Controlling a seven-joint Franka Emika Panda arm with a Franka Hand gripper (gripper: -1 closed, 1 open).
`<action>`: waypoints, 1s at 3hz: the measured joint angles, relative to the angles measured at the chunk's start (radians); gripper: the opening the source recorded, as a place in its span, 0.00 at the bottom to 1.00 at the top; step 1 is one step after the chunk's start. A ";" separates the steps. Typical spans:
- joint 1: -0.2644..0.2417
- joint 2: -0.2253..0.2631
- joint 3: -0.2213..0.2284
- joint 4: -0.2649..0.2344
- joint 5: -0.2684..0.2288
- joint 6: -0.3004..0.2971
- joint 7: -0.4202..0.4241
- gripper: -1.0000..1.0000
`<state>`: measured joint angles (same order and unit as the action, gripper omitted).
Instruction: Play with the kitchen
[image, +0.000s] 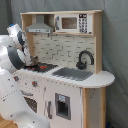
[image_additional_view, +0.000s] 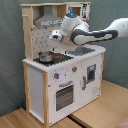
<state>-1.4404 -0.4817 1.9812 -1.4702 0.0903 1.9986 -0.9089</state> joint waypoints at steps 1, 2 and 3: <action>-0.068 -0.003 0.062 0.033 0.000 -0.020 -0.015 1.00; -0.144 -0.012 0.136 0.071 0.000 -0.036 -0.029 1.00; -0.212 -0.028 0.211 0.105 0.001 -0.042 -0.038 1.00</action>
<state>-1.6522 -0.5101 2.1922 -1.3654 0.0910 1.9564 -0.9466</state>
